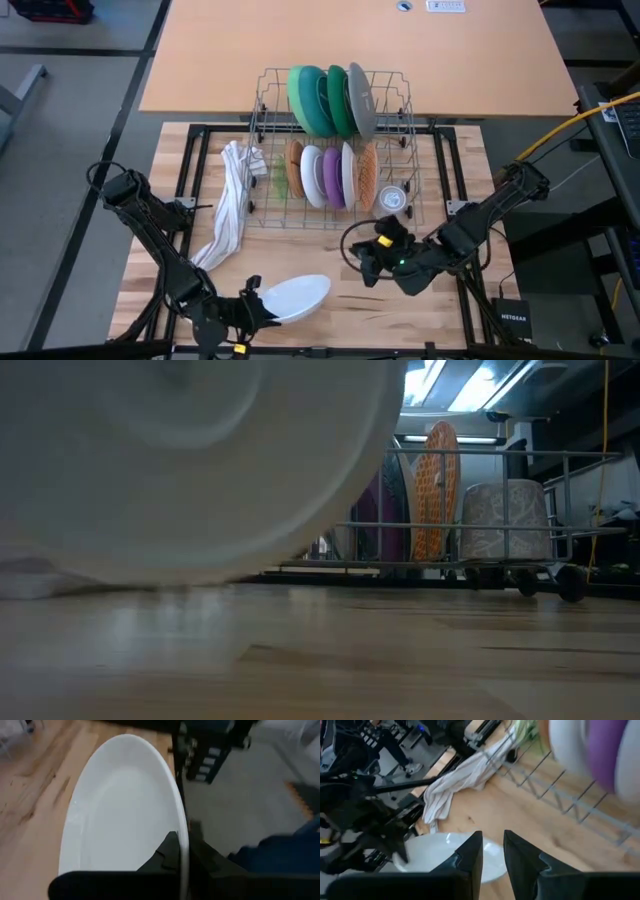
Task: Sort dishes
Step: Put the white plate into the dish rack
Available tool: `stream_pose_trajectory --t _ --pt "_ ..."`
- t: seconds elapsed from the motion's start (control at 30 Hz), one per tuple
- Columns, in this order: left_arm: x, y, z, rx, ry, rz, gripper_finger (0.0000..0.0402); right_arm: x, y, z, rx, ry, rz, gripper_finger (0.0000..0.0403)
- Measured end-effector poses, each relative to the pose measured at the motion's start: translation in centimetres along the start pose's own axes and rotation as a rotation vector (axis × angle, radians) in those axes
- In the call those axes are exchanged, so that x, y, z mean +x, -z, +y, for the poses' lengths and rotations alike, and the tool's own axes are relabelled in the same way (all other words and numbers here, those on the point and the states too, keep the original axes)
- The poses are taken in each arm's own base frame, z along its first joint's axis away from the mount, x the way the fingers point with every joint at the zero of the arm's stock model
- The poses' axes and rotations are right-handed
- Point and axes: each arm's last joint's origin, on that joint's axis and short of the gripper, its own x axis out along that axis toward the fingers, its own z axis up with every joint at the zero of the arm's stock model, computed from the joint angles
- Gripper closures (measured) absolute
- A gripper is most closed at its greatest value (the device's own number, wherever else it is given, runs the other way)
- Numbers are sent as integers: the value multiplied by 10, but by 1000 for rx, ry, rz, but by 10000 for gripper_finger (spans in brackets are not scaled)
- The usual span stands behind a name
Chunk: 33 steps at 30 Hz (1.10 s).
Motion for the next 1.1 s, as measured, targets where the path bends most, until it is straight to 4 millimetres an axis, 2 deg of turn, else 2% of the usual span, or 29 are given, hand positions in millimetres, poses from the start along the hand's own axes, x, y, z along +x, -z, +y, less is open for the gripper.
stream_pose_trajectory --t 0.23,0.5,0.73,0.93,1.1 --pt "-30 -38 8 -109 -19 -179 401 -26 -21 -7 -25 -24 -68 320" --pt "-81 -85 26 -215 -74 -418 401 -48 -40 -15 -95 -32 -167 320" --pt "-123 -120 44 -233 -149 -601 401 -62 -52 -24 -169 25 -286 320" --pt "-148 -140 72 -221 -283 -672 401 -69 -59 -29 -191 73 -377 320" --pt "-158 -157 101 -237 -390 -725 401 -69 -59 -31 -226 98 -388 320"
